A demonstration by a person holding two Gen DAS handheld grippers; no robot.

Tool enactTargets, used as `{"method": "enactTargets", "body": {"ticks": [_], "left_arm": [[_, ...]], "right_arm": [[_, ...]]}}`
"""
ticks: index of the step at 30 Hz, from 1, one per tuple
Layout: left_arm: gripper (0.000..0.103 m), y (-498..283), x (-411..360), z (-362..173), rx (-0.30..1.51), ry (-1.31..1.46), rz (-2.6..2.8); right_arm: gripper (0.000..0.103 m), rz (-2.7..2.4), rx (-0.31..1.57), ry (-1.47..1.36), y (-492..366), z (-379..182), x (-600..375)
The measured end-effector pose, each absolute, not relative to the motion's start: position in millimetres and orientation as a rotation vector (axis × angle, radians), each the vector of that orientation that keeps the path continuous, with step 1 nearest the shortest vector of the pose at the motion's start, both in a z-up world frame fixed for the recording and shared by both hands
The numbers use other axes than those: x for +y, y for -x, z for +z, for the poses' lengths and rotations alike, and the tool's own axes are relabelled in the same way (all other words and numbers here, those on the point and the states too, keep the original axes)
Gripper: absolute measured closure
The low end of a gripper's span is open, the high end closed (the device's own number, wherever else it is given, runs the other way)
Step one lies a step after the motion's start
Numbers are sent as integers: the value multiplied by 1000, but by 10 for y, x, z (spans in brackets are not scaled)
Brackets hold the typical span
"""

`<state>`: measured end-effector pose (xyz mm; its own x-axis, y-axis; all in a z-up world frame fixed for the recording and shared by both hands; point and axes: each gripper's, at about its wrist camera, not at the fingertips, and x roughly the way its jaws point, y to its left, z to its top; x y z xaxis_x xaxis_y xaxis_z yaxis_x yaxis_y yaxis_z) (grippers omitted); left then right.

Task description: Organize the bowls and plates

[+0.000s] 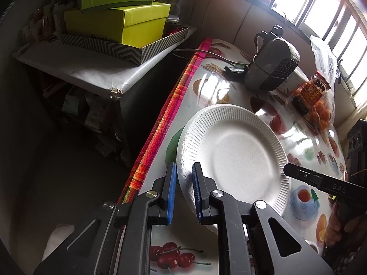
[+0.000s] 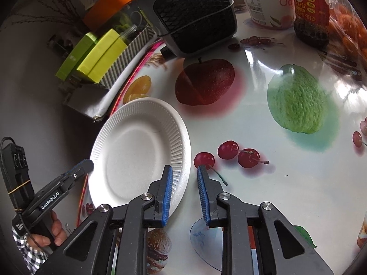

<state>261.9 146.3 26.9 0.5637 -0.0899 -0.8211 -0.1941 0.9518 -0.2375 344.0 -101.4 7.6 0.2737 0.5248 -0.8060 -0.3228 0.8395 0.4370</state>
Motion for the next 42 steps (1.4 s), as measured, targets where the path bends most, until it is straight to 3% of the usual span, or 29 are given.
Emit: {"method": "enactTargets", "body": {"ticks": [8, 42], "left_arm": [[90, -2628, 1445, 275, 974, 307, 63], [90, -2402, 1348, 480, 942, 285, 30]], "right_arm": [[89, 574, 1164, -204, -3438, 66, -1015], [89, 563, 1121, -211, -3115, 378, -1180]]}}
